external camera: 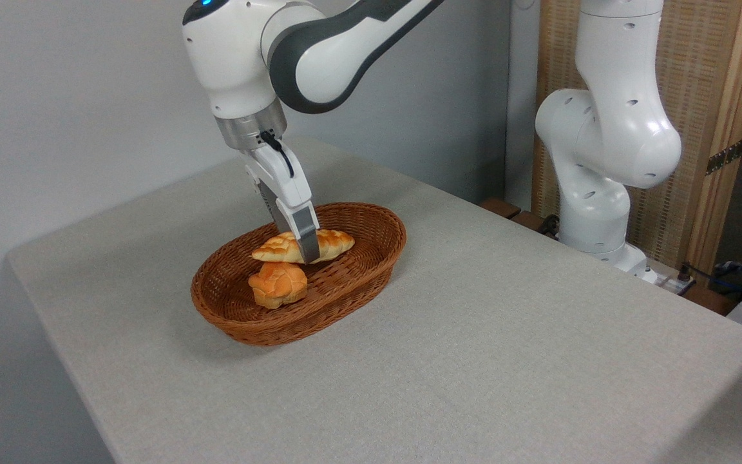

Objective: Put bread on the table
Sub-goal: 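Close the gripper on the long bread roll and lift it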

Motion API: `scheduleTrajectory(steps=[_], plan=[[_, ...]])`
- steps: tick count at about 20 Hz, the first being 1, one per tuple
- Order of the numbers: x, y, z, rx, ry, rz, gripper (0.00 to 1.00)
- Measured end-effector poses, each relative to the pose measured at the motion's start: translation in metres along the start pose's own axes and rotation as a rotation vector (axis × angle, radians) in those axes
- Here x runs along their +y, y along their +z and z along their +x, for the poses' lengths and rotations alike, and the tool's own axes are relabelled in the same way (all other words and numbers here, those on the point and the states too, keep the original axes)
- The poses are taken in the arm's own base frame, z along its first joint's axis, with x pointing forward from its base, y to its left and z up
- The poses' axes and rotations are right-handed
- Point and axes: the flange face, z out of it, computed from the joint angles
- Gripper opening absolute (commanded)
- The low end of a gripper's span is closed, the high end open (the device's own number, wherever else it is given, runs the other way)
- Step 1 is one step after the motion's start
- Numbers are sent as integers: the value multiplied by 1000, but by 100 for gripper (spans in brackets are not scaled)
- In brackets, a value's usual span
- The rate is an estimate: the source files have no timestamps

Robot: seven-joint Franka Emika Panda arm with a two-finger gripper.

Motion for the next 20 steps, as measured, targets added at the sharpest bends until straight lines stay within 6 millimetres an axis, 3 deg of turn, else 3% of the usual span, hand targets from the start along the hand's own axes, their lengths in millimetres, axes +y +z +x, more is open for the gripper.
scheduleTrajectory(steps=[3,20], plan=[[1,4,2,12,7,9,43],[1,5,2,16,21,12,37]])
